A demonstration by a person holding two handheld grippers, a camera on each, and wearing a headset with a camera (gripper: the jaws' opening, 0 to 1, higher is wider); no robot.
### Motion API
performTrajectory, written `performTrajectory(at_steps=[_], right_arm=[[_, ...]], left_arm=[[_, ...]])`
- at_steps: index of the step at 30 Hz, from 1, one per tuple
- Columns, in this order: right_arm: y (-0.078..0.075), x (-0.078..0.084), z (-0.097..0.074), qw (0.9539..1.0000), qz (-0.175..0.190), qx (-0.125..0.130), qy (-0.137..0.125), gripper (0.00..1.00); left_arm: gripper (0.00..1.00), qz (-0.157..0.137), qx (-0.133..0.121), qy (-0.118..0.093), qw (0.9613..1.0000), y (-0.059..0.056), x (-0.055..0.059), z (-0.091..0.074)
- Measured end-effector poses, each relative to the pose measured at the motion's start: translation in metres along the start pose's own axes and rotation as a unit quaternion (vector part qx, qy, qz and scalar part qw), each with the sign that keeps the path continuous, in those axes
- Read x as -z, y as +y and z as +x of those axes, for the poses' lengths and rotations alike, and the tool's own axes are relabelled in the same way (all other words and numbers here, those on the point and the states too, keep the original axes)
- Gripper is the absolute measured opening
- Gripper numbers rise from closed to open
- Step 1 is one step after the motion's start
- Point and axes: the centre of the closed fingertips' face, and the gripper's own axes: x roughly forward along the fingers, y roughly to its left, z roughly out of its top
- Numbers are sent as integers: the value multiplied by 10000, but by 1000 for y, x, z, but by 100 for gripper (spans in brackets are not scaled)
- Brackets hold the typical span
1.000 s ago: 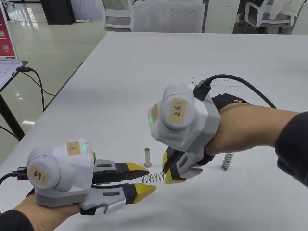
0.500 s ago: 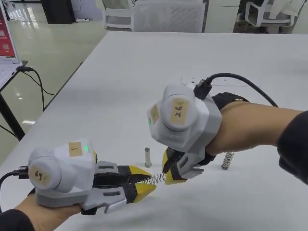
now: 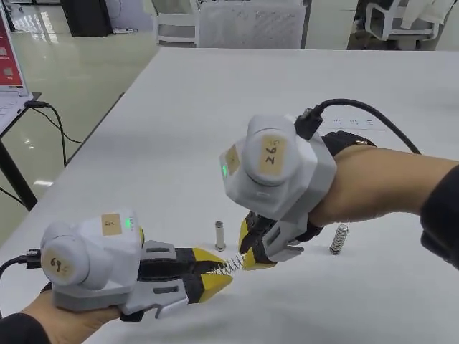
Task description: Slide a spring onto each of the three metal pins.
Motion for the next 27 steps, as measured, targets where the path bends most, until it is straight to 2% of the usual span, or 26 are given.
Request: performTrajectory(at_steps=[6,15,20,27], right_arm=[[0,0,2,10000,43,-27,-24,9],[1,6,9,9998,139,-113,24,11],[0,8,9,9998,190,-102,19,8],[0,3,4,9999,155,-53,-41,8]], left_arm=[[2,8,14,14,10000,0,0,-1],[2,24,53,-135,9999,-2,-9,-2],[2,28,52,-152,9999,-2,-10,-2],[2,-6,50,-179,9998,-1,-9,-2]])
